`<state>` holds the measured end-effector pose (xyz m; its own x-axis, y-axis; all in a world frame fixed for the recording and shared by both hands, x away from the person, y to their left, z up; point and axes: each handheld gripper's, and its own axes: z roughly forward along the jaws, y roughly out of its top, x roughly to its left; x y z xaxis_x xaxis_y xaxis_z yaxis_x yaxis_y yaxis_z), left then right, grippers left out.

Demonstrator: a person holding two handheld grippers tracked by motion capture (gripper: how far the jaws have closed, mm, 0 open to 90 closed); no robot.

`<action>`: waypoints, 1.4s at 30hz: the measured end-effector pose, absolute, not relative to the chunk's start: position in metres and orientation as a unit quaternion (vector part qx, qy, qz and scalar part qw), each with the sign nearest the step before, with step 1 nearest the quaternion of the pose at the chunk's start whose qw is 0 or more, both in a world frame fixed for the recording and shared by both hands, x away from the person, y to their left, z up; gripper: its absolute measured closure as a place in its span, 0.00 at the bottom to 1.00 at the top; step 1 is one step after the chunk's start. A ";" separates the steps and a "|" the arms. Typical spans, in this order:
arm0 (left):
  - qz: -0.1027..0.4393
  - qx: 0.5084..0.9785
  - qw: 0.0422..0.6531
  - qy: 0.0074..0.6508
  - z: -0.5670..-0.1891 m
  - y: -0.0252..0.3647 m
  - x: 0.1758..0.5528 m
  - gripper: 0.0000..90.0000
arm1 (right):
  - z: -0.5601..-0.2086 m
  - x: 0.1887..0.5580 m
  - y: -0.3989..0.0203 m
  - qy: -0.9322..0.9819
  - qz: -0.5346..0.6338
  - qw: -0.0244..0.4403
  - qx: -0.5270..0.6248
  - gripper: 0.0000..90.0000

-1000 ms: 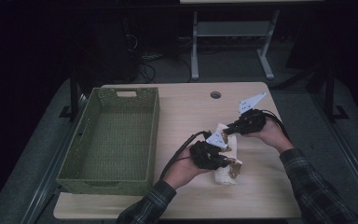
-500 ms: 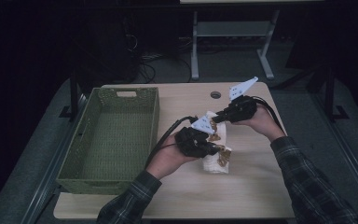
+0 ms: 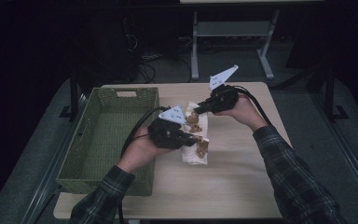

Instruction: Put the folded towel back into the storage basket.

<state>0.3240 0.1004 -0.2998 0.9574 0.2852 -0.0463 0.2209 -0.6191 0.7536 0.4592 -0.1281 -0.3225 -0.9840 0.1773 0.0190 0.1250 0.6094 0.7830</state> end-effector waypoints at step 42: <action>0.058 0.890 0.398 0.212 -0.308 0.265 0.312 0.90 | -0.331 0.483 0.055 0.905 0.425 0.007 0.020 0.90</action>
<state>0.3118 0.2651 -0.3083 0.9030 0.4244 -0.0661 0.3322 -0.5926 0.7338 0.4833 0.0553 -0.3312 -0.9991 0.0430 0.0046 0.0310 0.6382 0.7692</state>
